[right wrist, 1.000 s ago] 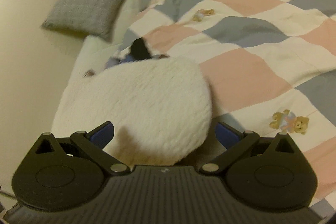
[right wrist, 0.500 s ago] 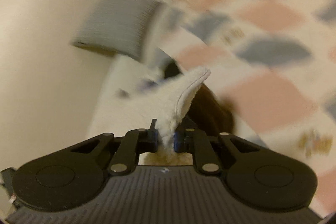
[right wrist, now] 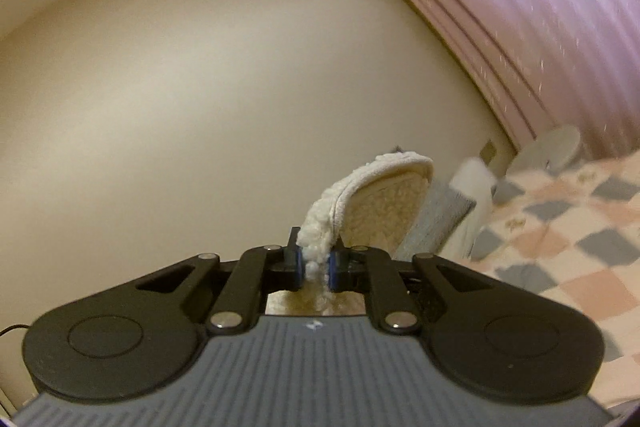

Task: Fold clothes
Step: 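Lift the fleece vest off the pile with both grippers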

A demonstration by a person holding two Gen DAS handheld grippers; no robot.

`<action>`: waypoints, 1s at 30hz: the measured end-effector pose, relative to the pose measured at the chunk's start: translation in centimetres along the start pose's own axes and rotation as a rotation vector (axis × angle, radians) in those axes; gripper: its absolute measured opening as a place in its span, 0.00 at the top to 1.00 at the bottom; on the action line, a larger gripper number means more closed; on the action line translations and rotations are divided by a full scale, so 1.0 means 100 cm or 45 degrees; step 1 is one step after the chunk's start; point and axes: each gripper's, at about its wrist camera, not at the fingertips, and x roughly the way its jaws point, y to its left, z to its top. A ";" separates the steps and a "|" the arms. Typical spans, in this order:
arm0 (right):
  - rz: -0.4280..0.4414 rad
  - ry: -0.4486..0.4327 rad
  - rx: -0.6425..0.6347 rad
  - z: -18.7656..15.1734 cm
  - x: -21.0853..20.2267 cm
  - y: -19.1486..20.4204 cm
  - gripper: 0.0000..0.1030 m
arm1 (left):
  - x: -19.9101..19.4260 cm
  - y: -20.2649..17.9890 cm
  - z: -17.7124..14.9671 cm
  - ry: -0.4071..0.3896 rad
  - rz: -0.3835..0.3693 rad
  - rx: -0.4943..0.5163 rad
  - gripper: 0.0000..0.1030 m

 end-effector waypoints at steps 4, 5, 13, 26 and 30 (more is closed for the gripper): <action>-0.055 -0.041 -0.030 0.026 -0.078 0.014 0.89 | -0.042 -0.061 -0.016 0.010 -0.059 0.052 0.82; -0.078 -0.051 -0.036 0.031 -0.099 0.015 0.89 | -0.050 -0.077 -0.021 0.020 -0.082 0.063 0.81; -0.382 -0.156 -0.064 0.072 -0.290 -0.002 0.89 | -0.072 -0.220 -0.105 0.173 -0.390 0.078 0.81; -0.534 -0.020 -0.518 0.107 -0.411 0.087 0.86 | -0.104 -0.387 -0.230 0.230 -0.797 0.005 0.67; -0.465 0.421 -0.287 -0.018 -0.411 0.061 0.55 | -0.102 -0.328 -0.280 0.360 -0.523 0.036 0.65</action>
